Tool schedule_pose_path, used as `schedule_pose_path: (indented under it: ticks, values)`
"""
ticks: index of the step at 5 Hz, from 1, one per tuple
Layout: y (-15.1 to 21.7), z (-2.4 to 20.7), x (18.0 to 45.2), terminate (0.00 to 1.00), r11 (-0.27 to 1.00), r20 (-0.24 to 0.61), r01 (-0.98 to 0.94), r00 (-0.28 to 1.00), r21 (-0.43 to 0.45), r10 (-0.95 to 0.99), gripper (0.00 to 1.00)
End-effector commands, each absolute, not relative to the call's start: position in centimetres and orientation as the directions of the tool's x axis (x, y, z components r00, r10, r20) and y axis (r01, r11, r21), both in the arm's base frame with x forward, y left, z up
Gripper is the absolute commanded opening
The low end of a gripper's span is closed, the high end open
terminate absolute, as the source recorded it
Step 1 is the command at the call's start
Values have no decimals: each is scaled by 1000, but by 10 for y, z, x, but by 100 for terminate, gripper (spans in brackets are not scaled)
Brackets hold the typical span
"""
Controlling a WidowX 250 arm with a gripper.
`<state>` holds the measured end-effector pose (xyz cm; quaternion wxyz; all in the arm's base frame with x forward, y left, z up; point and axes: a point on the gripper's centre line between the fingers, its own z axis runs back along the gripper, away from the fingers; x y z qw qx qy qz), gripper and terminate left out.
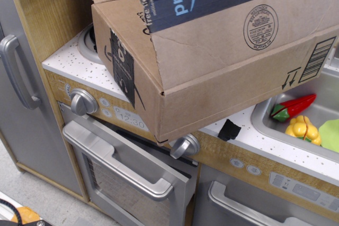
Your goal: Open large4fbox flaps
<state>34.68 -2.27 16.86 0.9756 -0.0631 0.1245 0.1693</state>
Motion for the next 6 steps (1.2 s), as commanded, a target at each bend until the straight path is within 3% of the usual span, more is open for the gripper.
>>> schedule_pose_path:
  ticks: [1,3,4,5,6]
  values:
    - [-69,191,313,0,907,-105,-402,915,-126,390,100]
    - [-99,162,279,0,872,-3,-469,881,-136,473,100]
    - [-105,140,262,0,870,90,-481,867,-107,490,100]
    - [-101,121,255,0,864,130,-484,856,-140,500,100]
    - [-101,112,251,100,867,165,-474,853,-152,495,100]
